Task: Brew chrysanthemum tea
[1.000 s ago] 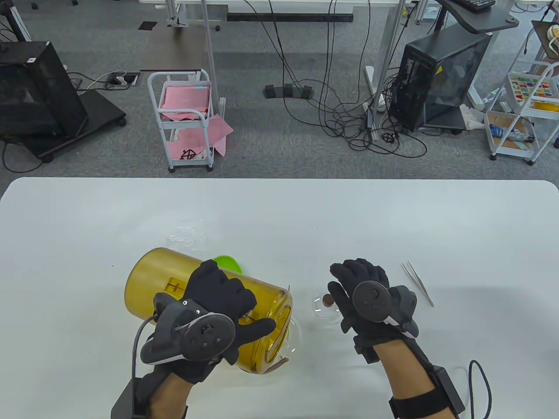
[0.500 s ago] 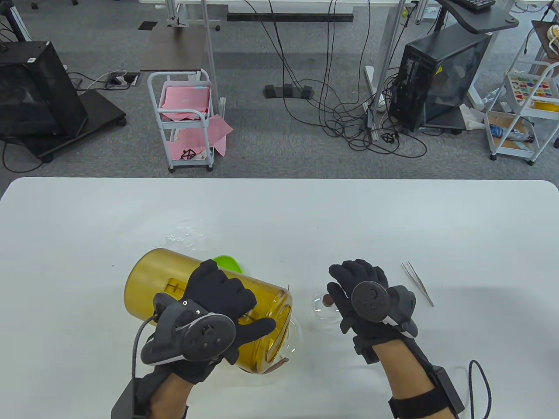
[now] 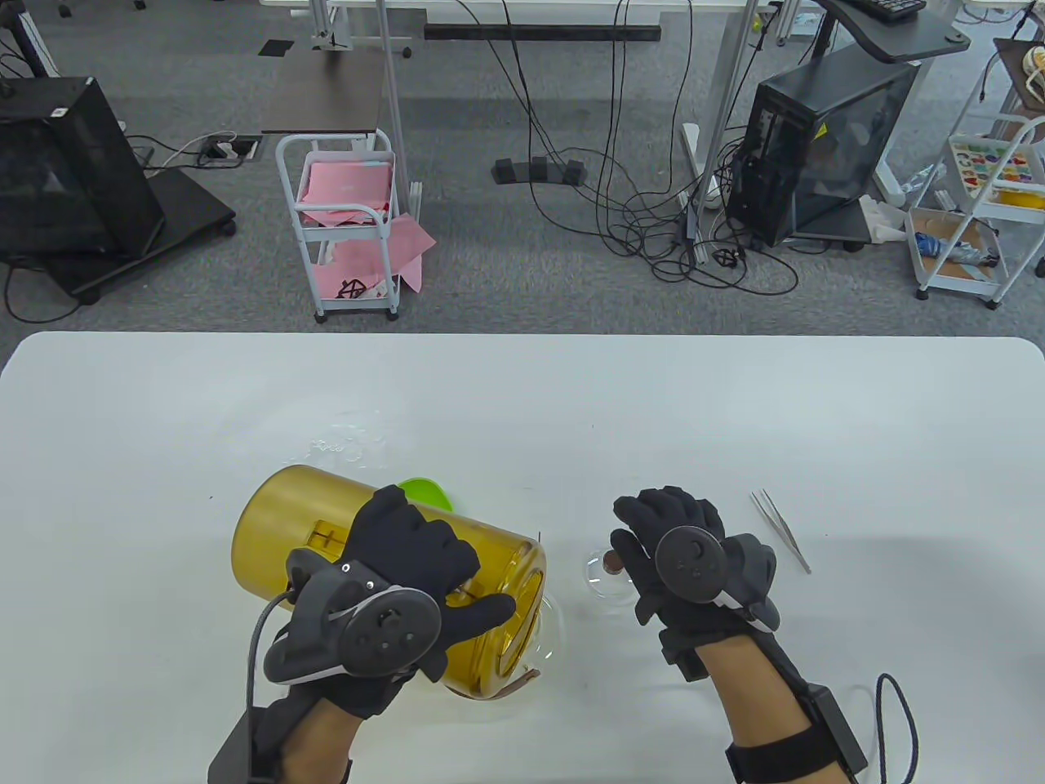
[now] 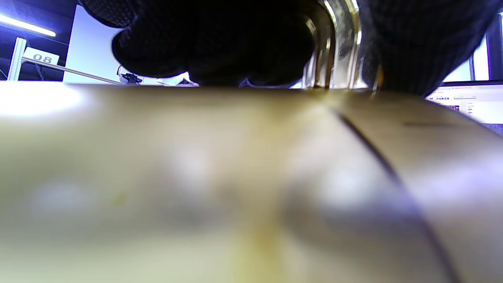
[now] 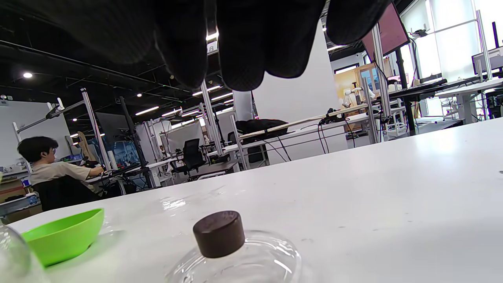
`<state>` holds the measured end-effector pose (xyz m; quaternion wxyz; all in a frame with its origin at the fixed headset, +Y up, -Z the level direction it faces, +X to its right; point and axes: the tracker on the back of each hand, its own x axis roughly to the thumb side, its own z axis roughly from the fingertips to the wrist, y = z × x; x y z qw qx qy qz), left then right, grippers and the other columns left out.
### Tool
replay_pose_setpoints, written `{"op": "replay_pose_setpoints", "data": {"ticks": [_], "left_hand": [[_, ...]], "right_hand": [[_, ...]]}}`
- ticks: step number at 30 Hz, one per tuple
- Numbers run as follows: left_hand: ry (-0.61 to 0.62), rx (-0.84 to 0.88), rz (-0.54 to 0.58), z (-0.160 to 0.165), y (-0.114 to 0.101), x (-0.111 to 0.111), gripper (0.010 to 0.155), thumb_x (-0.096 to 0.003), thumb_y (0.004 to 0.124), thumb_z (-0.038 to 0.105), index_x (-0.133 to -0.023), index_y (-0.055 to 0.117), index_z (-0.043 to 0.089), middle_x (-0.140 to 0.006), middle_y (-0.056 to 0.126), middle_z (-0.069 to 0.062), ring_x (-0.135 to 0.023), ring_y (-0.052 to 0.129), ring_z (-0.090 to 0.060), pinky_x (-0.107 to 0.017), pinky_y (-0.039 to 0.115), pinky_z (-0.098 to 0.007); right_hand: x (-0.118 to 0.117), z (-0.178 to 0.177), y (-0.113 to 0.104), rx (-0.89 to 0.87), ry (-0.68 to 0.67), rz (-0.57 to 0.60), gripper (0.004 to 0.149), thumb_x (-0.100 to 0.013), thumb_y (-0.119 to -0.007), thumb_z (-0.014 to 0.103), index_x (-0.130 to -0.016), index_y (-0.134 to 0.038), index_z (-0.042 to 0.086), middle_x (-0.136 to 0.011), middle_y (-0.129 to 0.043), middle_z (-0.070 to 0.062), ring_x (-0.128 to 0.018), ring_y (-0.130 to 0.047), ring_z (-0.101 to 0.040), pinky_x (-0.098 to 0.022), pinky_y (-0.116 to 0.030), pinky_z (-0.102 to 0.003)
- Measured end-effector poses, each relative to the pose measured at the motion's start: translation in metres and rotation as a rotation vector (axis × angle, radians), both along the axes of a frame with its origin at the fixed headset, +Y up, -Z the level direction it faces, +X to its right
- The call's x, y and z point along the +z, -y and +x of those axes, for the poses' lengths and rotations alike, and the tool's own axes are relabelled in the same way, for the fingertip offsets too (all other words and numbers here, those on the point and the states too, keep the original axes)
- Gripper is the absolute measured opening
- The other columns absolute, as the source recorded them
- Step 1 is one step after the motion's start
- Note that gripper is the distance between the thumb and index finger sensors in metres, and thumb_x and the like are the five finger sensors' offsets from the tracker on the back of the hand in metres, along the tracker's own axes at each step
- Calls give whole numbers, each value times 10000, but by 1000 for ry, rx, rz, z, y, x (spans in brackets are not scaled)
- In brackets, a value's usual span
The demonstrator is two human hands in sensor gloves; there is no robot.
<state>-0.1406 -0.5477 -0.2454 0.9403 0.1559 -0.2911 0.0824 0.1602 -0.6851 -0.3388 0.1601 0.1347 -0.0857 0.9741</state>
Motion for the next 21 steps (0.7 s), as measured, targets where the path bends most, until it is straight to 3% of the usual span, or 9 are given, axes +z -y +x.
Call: {"op": "replay_pose_setpoints", "data": {"ticks": [21], "left_hand": [[-11, -1, 4, 0, 0, 0, 520, -461, 901, 716, -624, 966, 226, -549, 1008, -53, -573, 913, -338, -754, 478, -713]], "right_hand": [[0, -1, 0, 1, 0, -1, 523, -574, -675, 534, -1043, -733, 309, -1087, -688, -86, -1045, -678, -417, -716, -520, -671]]}}
